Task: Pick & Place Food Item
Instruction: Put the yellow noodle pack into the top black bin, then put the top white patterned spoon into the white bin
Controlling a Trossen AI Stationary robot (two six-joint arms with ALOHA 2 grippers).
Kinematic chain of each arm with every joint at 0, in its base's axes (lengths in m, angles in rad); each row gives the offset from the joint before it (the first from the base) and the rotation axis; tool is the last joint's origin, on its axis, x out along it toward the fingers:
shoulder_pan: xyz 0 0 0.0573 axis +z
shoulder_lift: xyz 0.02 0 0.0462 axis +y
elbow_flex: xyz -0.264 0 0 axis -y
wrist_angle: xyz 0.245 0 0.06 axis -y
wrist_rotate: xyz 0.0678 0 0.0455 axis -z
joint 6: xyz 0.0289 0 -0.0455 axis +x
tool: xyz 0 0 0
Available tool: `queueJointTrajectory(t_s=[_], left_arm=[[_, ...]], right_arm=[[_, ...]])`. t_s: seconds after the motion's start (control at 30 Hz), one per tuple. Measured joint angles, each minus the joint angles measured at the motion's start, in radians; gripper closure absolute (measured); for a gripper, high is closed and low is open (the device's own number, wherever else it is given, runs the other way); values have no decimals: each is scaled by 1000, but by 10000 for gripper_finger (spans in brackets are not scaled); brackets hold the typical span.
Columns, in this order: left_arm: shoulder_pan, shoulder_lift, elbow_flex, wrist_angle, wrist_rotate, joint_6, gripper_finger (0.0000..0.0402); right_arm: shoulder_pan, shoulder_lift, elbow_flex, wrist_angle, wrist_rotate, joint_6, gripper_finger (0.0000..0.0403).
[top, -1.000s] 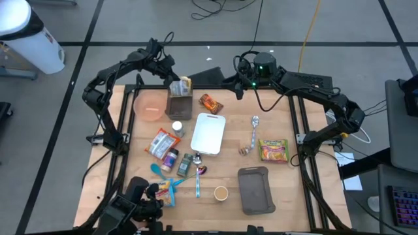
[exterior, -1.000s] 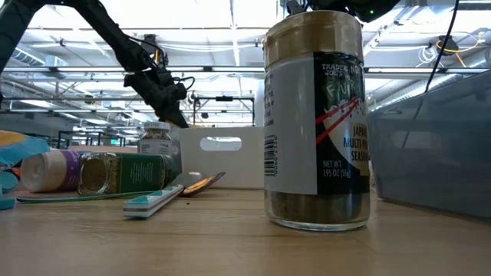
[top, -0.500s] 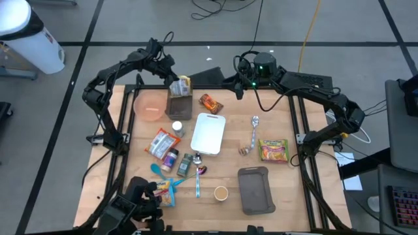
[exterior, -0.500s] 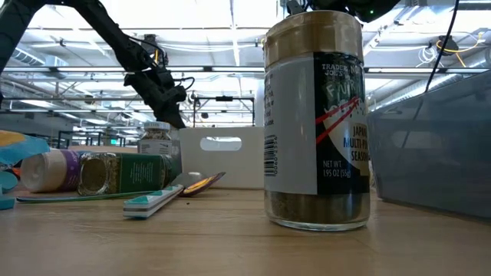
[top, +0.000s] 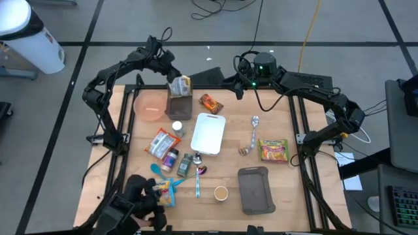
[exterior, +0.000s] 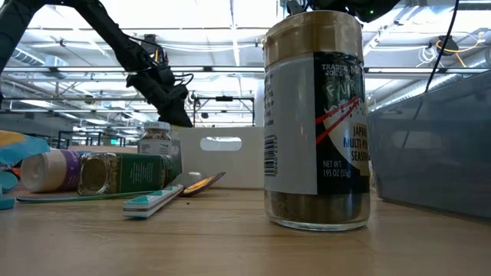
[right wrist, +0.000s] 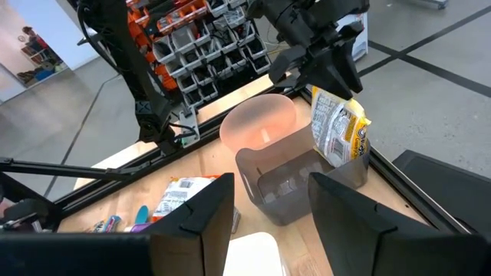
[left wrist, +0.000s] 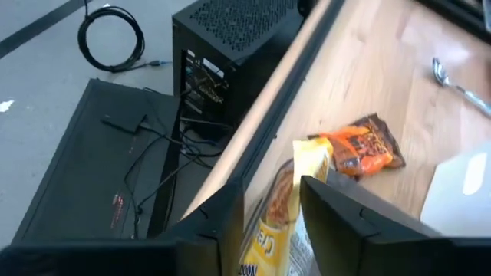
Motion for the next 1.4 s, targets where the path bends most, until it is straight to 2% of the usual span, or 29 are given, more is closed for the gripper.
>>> queueJointTrajectory(t_s=[0.27,0.43,0.6,0.73,0.8,0.97,1.2,1.4], left_arm=[[13,-40,95,4,24,-223,256],[7,-150,133,-24,37,-317,265],[-39,-284,133,-221,34,-313,263],[-127,-377,132,-413,21,-262,261],[-187,-418,119,-466,2,-255,261],[-366,-520,46,-460,-44,-314,261],[-630,-589,-63,-349,-229,-521,261],[-828,-590,-153,-223,-323,-679,261]], right_arm=[[0,0,0,0,2,-3,243],[8,0,0,0,102,-4,243],[25,0,0,0,209,-1,243],[52,20,-3,18,262,-1,243],[67,30,-30,84,261,15,243],[114,53,-161,401,258,169,243],[178,52,-383,816,260,424,243],[205,52,-498,1018,260,548,243]])
